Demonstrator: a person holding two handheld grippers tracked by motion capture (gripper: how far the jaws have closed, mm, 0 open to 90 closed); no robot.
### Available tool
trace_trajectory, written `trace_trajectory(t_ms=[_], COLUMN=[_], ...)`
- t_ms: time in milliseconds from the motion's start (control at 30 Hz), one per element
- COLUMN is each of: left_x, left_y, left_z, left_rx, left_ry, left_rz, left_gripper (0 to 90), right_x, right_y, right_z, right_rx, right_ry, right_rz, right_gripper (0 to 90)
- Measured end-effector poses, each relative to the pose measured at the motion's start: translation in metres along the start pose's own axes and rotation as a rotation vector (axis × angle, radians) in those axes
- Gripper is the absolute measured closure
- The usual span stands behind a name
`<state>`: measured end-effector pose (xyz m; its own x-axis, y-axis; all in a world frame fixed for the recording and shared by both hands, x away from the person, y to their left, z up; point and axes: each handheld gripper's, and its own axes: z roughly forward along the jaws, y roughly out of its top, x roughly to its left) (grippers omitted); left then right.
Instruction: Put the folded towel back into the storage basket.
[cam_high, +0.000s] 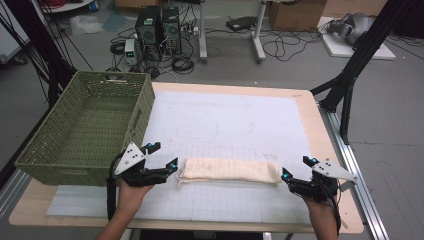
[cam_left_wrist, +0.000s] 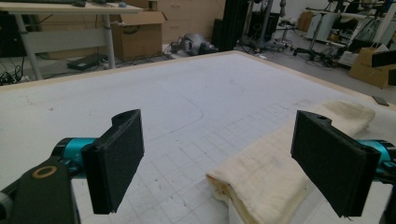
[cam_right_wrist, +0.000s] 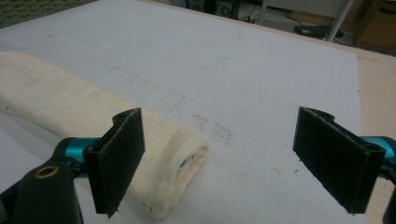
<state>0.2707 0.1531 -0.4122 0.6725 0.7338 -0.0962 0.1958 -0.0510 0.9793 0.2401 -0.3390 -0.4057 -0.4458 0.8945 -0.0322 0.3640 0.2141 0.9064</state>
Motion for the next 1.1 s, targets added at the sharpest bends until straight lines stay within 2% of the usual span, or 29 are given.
trace_trajectory(t_ms=[233,467,667,900,1100], left_x=[0.002,0.002,-0.003,-0.005,-0.005], left_y=[0.000,0.000,0.004,0.011,0.010], left_z=[0.000,0.001,-0.004,-0.001,0.003], left_rx=[0.010,0.023,0.023,0.038,0.057], left_ry=[0.002,-0.004,-0.017,-0.044,-0.044], left_rz=[-0.008,-0.007,-0.023,-0.041,-0.053], left_gripper=[17.5,17.5,17.5,17.1,17.0], right_x=[-0.002,-0.005,-0.003,-0.001,-0.001], right_y=[-0.001,-0.001,0.001,0.003,0.002], right_z=[0.000,-0.004,-0.007,-0.004,-0.001], right_rx=[0.003,-0.015,-0.018,-0.015,-0.007], right_ry=[0.002,0.011,0.014,0.020,0.027], right_rz=[-0.011,0.024,0.043,0.036,0.035], right_gripper=[15.2,15.2,15.2,15.9,16.0])
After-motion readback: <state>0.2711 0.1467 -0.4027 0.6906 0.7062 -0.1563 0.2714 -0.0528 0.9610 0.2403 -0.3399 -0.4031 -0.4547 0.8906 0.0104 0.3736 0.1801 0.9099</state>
